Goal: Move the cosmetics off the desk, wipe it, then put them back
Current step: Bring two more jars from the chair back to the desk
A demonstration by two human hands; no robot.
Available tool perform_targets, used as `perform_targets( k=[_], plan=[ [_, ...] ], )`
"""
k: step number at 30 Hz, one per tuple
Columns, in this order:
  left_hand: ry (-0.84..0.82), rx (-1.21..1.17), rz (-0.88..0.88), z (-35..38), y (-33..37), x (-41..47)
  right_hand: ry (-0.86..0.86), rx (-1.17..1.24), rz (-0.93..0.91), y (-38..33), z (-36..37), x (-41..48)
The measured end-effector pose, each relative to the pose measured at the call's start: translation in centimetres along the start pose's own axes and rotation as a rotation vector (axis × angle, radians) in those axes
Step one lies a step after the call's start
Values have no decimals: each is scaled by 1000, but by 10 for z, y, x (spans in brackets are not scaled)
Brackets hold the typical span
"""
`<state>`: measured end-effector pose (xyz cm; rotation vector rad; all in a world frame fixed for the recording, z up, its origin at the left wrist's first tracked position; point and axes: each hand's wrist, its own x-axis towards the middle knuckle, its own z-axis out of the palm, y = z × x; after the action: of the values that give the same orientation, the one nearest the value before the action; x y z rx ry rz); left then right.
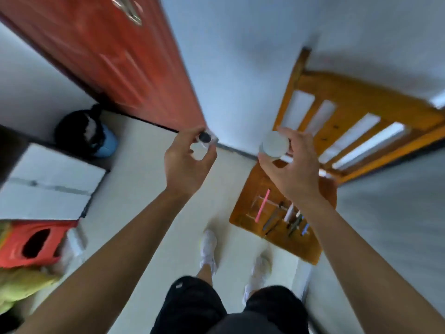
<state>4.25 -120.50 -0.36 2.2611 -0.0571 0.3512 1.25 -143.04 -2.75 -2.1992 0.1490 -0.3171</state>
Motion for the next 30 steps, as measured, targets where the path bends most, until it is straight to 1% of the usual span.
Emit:
perform_targets(
  k=[2,5,10,15,19,21,24,27,30],
  plan=[
    [141,17,-33,-55,17,-5,-14,54,-144,-43,-4,18],
    [288,29,-72,-128,31,-16,-37,145,-292,-113,2,37],
    [538,83,-85,-257,35,-48,-125,313,-534,-234,41,22],
    [755,166,-126,-384,3,-111,-255,385,-754,-347,114,-39],
    [923,279,-152,-492,-35,-178,-377,418,-956,-438,190,-121],
    [977,326,-164,-540,-52,-209,-432,453,-1000,-478,225,-160],
    [1041,364,-226,-601,-87,-256,-549,523,-988,-533,277,-215],
    [1098,368,-322,-641,-123,-289,-624,545,-1000,-571,322,-252],
    [1111,377,-356,-669,-159,-302,-678,560,-1029,-598,364,-272]
  ],
)
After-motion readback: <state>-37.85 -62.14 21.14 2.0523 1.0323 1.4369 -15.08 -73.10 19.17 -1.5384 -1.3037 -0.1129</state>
